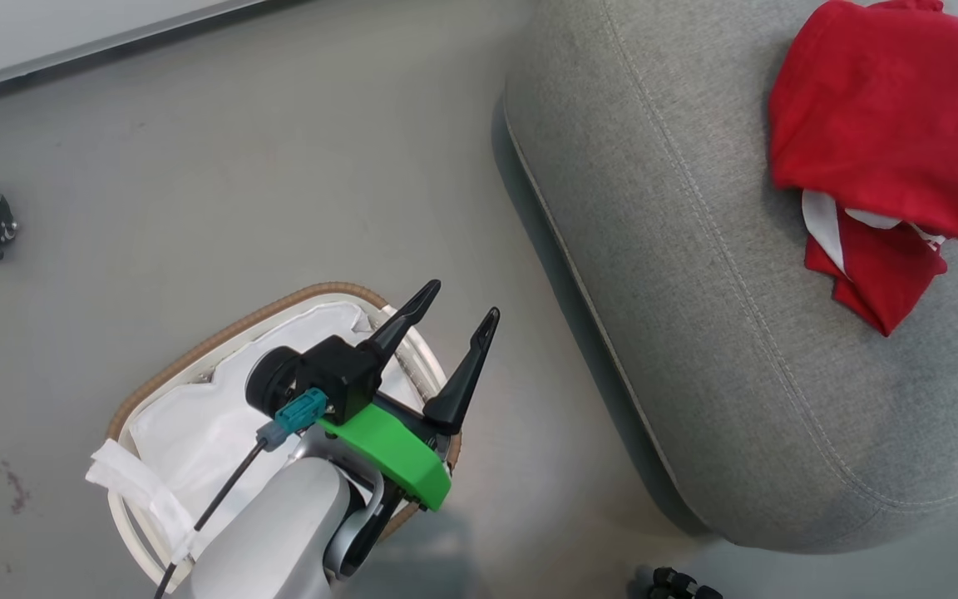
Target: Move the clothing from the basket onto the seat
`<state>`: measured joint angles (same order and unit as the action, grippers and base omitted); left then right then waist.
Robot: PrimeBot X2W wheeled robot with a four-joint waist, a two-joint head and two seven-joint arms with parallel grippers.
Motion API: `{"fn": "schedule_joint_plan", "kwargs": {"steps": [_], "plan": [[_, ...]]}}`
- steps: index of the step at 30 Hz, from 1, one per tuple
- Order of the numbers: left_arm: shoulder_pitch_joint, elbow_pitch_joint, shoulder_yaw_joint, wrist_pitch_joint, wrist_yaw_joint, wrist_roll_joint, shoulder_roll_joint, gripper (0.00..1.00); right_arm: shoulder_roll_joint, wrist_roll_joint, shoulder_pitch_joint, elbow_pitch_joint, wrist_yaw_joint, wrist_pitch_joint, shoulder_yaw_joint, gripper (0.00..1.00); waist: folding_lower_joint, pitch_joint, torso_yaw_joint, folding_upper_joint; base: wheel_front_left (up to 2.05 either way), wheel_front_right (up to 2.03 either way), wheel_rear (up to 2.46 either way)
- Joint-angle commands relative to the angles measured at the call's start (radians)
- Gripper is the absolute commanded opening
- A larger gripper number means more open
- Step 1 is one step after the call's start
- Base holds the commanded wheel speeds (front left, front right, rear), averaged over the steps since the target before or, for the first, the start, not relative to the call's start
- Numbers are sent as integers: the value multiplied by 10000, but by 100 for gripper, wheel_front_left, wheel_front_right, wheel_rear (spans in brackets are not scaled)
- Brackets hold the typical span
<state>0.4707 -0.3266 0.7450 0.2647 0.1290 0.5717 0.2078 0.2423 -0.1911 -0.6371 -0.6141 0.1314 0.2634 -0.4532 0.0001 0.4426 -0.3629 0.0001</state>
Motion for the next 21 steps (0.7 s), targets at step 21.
{"fn": "schedule_joint_plan", "kwargs": {"steps": [21], "plan": [[-1267, -461, -1619, -7, 30, -457, -658, 100, -839, 1062, 3264, 2323, -14, 19, 1722, 100, -1, -1867, 189, -1, 0, 0, 0]]}}
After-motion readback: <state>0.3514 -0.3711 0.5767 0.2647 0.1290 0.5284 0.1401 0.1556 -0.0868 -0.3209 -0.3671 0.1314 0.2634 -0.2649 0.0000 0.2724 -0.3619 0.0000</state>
